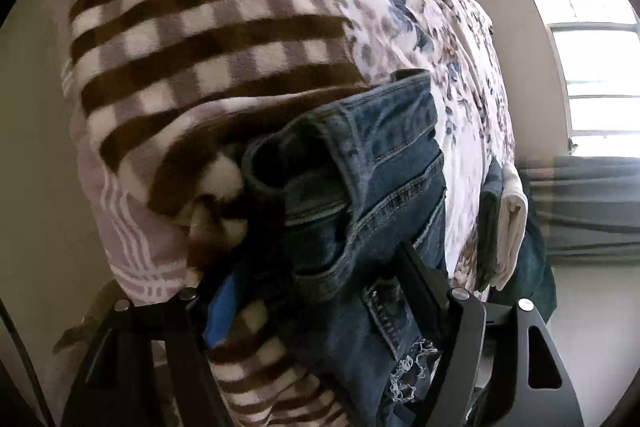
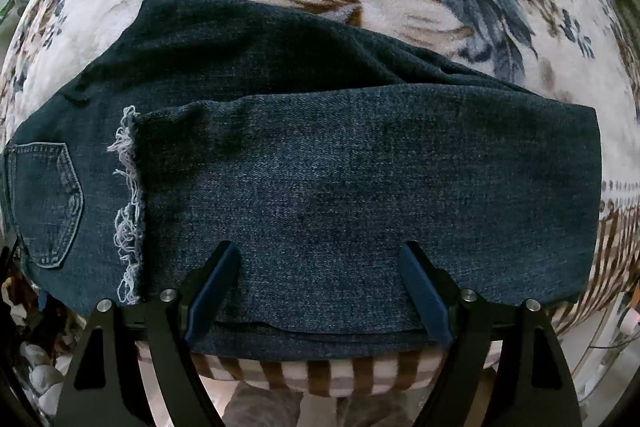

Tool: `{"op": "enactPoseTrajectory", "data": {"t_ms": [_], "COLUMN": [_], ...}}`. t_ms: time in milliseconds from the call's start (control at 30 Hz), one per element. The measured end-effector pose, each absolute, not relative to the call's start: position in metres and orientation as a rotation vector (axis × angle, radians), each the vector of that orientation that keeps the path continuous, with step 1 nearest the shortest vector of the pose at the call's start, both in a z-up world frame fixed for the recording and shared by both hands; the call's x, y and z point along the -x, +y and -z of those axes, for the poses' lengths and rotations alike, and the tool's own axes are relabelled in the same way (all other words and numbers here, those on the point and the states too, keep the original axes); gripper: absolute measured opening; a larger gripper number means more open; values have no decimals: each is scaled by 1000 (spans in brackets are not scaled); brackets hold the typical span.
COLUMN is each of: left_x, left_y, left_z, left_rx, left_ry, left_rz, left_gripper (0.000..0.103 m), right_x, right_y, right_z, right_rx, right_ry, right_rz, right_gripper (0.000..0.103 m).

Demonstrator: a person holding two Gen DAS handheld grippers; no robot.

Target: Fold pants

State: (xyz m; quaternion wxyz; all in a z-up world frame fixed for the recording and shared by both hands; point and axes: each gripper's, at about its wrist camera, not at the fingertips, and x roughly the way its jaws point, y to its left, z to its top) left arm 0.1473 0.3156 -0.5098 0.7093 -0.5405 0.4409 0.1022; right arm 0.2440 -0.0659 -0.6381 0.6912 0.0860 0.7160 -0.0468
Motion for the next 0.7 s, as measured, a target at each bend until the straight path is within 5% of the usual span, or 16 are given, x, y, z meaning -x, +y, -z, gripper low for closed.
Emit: {"op": "enactPoseTrajectory", "data": {"t_ms": [433, 633, 700], "left_x": [-175, -187, -188], "left_y": [314, 332, 333], "left_z": [493, 534, 528], "left_rx": [1133, 1209, 1205], "left_ry": [899, 909, 901], "left_rz": [-219, -240, -254], "left_gripper": [70, 71, 64], "right_x": [-242, -241, -240], "right_y": [-66, -67, -68], "right_z": [643, 644, 643], "right_rx": [-195, -198, -195], "right_ry": [1587, 1591, 1587], "right_rz": [94, 77, 66], "right_gripper": [85, 85, 85]}}
